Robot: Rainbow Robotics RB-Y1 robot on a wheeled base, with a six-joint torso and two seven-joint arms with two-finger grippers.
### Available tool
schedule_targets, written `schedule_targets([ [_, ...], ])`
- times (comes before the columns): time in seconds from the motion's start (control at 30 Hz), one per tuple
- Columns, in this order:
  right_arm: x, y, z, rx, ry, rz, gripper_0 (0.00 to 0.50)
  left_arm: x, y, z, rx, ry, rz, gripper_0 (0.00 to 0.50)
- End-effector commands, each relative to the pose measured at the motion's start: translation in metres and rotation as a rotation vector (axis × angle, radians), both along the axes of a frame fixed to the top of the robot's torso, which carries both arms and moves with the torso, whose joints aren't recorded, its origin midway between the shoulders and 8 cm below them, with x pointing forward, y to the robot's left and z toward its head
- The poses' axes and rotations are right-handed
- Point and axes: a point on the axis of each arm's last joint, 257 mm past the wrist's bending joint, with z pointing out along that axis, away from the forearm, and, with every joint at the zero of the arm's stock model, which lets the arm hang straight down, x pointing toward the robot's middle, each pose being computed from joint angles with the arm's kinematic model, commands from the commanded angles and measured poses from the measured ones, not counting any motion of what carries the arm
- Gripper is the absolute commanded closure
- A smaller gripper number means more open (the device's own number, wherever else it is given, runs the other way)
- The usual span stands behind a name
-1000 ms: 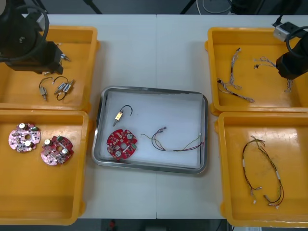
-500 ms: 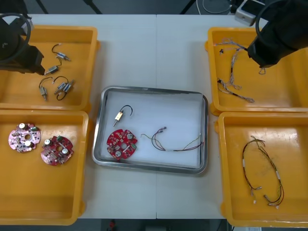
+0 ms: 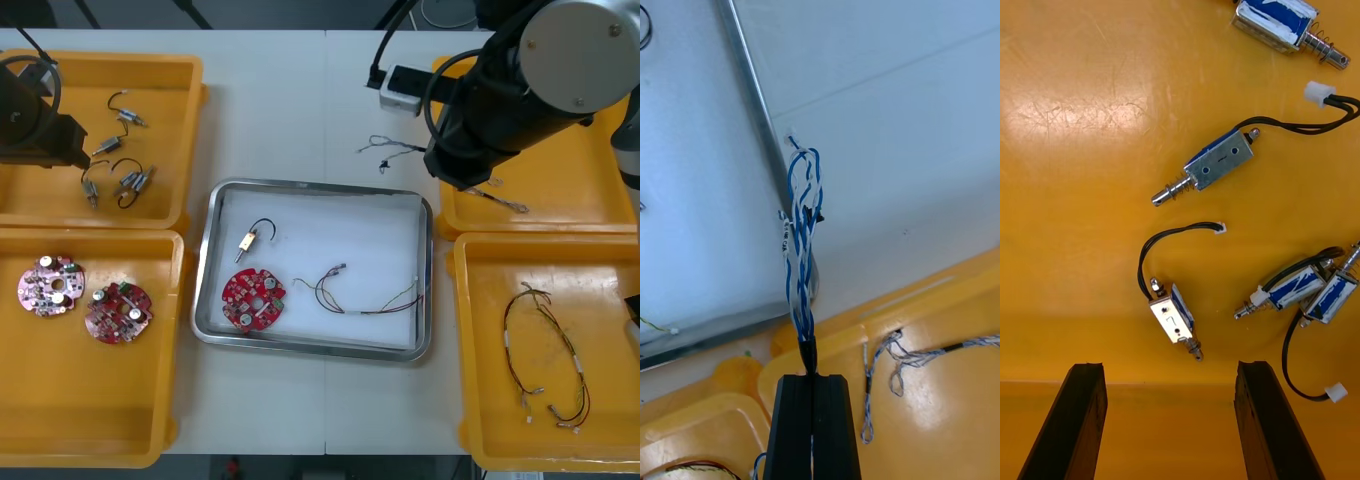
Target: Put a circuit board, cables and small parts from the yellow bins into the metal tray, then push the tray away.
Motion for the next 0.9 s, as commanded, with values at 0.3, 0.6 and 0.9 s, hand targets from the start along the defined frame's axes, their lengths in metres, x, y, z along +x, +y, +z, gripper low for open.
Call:
schedule_targets([
  [0.3,-0.032,0.066,-0.056,-0.162,0.034,0.155,0.500,0.018,0.014,-0.010,0.064,-0.014,-0.060,0.000],
  [0.6,-0.024,0.092,-0.087,-0.148,0.036,0.194,0.500,0.019,0.008,-0.036,0.029,-0.027,-0.060,0.000],
  [0.9,0.000,0.090,-0.126,-0.160,0.048,0.174,0.500,0.021,0.004,-0.057,0.041,-0.044,-0.076,0.000],
])
